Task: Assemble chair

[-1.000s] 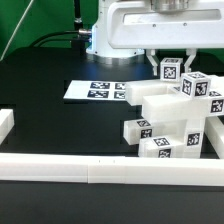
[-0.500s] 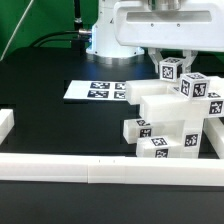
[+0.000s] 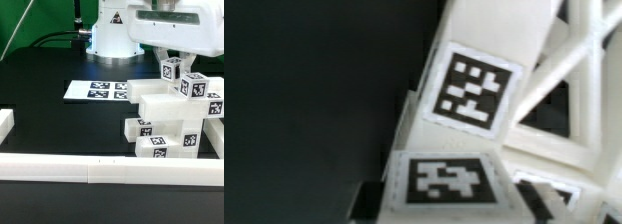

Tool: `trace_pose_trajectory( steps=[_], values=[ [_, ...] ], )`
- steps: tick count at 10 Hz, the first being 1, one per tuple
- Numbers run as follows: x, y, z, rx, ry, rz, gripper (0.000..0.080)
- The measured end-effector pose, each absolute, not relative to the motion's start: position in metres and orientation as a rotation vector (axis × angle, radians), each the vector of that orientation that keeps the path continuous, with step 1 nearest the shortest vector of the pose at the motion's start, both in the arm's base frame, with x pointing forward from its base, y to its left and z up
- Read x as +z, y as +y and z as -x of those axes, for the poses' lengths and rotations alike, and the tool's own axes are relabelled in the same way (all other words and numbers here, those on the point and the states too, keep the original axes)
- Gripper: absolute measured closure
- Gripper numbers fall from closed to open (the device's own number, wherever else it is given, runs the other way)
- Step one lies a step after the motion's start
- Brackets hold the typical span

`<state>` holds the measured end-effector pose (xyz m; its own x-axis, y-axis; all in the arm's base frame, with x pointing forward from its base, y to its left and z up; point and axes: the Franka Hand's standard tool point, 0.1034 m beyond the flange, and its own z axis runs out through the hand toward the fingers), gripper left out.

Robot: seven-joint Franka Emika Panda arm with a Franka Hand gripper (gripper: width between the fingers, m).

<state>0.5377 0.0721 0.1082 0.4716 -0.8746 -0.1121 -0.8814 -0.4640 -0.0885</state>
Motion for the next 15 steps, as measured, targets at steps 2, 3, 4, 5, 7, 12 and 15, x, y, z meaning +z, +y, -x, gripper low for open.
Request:
trace_pose_trajectory(
  steps=[2, 3, 4, 5, 7, 12, 15],
  values=[
    [0.108, 0.072, -0.538, 0.074, 1.514, 2.597, 0.0532],
    [0.108, 0.073, -0.537, 0.085, 1.499, 2.607, 0.0366],
    [0.109, 0.074, -0.536, 0.105, 1.496, 2.611, 0.0208],
    [0.111, 0.076, -0.537, 0.109, 1.395, 2.669, 0.0167],
    [0.111, 0.076, -0.537, 0.092, 1.174, 2.768, 0.0153],
    [0.114, 0.075, -0.543, 0.052, 0.491, 2.965, 0.0150],
    [0.115, 0.083, -0.545, 0.017, 0.160, 3.036, 0.0150]
  ],
)
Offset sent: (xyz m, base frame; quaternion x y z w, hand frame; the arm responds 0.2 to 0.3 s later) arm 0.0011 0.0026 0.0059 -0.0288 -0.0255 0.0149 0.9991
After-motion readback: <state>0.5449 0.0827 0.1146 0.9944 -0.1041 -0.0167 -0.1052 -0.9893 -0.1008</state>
